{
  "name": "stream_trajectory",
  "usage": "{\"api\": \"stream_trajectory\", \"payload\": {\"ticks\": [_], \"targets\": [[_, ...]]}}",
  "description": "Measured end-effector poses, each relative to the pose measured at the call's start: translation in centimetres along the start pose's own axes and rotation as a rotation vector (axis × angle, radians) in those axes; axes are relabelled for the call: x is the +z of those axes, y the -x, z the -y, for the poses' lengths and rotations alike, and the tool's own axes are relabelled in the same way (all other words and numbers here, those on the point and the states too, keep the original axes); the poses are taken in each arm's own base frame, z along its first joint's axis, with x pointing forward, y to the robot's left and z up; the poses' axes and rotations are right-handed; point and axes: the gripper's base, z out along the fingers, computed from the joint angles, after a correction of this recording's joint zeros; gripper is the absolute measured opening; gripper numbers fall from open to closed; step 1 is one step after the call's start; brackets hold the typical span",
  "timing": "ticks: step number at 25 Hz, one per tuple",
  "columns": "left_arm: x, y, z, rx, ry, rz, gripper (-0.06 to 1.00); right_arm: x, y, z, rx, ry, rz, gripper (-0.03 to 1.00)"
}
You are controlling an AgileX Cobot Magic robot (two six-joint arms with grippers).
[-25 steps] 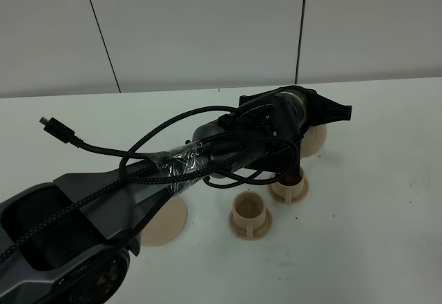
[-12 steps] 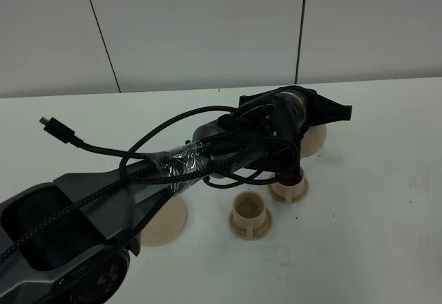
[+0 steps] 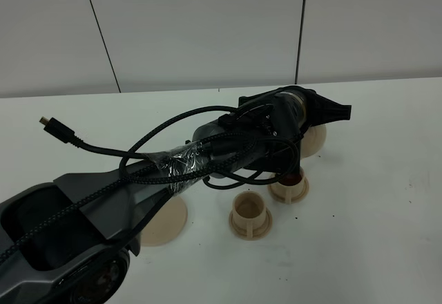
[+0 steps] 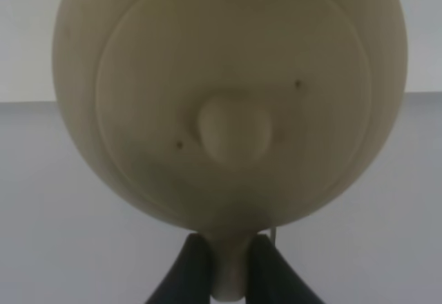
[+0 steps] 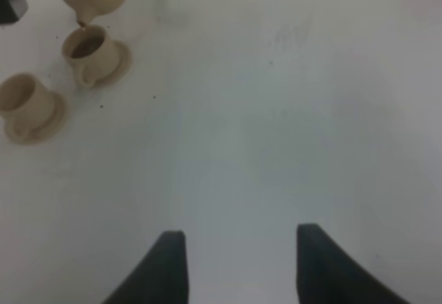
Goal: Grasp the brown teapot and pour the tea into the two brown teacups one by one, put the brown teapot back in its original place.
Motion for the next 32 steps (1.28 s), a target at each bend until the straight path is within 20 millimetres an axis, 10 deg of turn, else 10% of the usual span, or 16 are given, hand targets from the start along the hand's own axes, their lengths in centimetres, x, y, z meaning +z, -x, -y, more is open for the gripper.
{"api": "stream_trajectory", "payload": {"ticks": [32], "targets": [[-1.8,-1.8,3.6,-0.46,-0.153,0.079,0.17,0.0,0.0,0.0,-0.001,0.0,0.0,0.36]]}}
